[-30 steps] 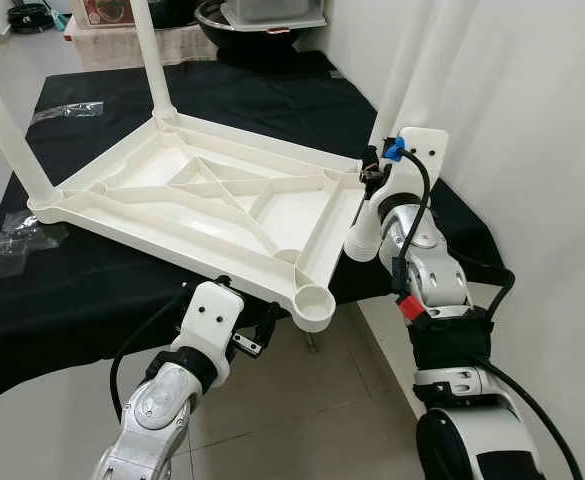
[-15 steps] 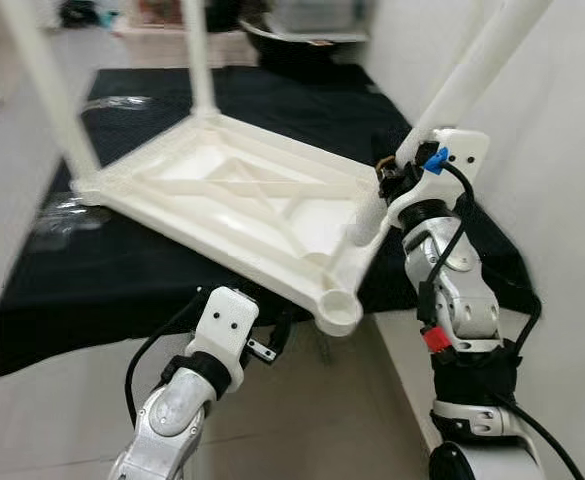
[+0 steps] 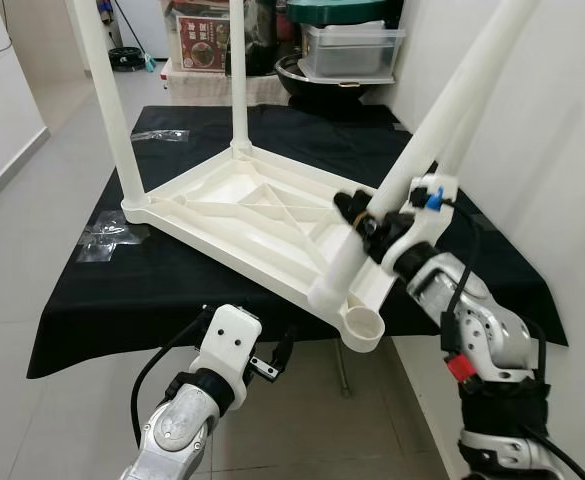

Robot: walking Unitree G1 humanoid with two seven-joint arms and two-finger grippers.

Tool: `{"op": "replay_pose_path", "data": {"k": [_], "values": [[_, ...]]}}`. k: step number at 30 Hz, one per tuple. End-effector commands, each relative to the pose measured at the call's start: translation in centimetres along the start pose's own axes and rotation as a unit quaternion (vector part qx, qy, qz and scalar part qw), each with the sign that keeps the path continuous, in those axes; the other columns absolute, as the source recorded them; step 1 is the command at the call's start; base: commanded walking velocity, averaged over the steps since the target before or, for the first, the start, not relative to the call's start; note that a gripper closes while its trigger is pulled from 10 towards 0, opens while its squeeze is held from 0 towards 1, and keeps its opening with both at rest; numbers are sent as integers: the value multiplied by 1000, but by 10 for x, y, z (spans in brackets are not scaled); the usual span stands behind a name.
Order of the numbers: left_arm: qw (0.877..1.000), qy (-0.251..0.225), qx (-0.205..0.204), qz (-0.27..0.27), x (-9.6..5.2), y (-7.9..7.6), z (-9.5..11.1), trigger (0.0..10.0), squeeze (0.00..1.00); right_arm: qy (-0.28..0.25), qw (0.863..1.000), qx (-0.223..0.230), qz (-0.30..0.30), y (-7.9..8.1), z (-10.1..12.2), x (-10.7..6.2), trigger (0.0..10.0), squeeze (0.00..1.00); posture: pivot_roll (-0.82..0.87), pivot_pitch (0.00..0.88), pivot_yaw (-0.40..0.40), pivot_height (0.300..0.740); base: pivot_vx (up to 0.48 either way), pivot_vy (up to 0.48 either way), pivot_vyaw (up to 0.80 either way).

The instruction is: Building children table

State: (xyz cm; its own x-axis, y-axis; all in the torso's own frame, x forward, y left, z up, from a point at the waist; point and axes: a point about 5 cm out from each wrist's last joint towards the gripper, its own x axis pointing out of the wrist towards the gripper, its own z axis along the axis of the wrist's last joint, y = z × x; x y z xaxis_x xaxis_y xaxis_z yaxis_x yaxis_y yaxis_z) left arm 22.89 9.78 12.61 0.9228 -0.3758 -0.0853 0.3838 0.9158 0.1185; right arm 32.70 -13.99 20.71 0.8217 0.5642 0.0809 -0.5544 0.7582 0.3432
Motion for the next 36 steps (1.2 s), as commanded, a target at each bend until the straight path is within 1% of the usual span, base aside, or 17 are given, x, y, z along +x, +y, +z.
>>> {"op": "replay_pose_path", "data": {"k": [1,5,7,10,12,14,16,17,19,20,22,25,26,27,29,32,36], "values": [[1000,11,-2,-5,-1,-1,-6,10000,0,15,999,6,44,10,-2,0,10000,0,51,0,-88,740,0,0,0],[1000,21,-5,-12,-8,-6,-8,10000,0,104,989,4,106,19,-29,6,10000,0,63,30,-96,740,0,0,0],[1000,22,-5,-12,-9,-7,-8,10000,0,113,986,11,118,21,-31,6,10000,0,64,33,-97,740,0,0,0],[1000,20,-8,-12,-12,-9,-6,10000,0,142,973,15,181,32,-33,0,10000,0,71,46,-101,740,0,0,0],[1000,22,-10,-12,-15,-9,-6,10000,0,207,954,-32,215,30,-46,-12,10000,0,74,70,-105,740,0,0,0],[1000,22,-10,-12,-15,-9,-6,10000,0,207,954,-32,215,30,-46,-12,10000,0,74,70,-105,740,0,0,0],[1000,22,-10,-13,-19,-10,-4,10000,0,268,931,-81,232,21,-56,-26,10000,0,73,82,-108,740,0,0,0],[1000,24,-11,-13,-20,-10,-4,10000,0,281,928,-111,219,11,-56,-29,10000,0,70,93,-106,740,0,0,0],[999,26,-14,-15,-22,-11,-4,10000,0,293,930,-134,180,-6,-53,-29,10000,0,69,99,-106,740,0,0,0],[999,26,-14,-15,-22,-11,-4,10000,0,293,930,-134,180,-6,-53,-29,10000,0,69,99,-106,740,0,0,0],[999,24,-14,-18,-23,-13,-2,10000,0,301,928,-164,148,-21,-51,-29,10000,0,73,105,-108,740,0,0,0],[999,25,-15,-19,-23,-13,-2,10000,0,293,934,-164,125,-27,-48,-26,10000,0,74,105,-108,740,0,0,0],[999,27,-15,-19,-24,-14,-2,10000,0,264,948,-162,67,-37,-40,-17,10000,0,70,107,-105,740,0,0,0],[999,28,-15,-19,-24,-14,-2,10000,0,248,954,-162,39,-41,-36,-13,10000,0,70,107,-105,740,0,0,0],[999,28,-15,-20,-25,-15,-2,10000,0,224,959,-176,2,-47,-30,-7,10000,0,71,108,-108,740,0,0,0],[999,29,-16,-20,-25,-15,-2,10000,0,215,958,-192,-10,-49,-28,-6,10000,0,75,108,-110,740,0,0,0],[999,32,-16,-22,-25,-16,-2,10000,0,144,965,-198,-92,-64,-13,1,10000,0,73,103,-113,740,0,0,0]]}}
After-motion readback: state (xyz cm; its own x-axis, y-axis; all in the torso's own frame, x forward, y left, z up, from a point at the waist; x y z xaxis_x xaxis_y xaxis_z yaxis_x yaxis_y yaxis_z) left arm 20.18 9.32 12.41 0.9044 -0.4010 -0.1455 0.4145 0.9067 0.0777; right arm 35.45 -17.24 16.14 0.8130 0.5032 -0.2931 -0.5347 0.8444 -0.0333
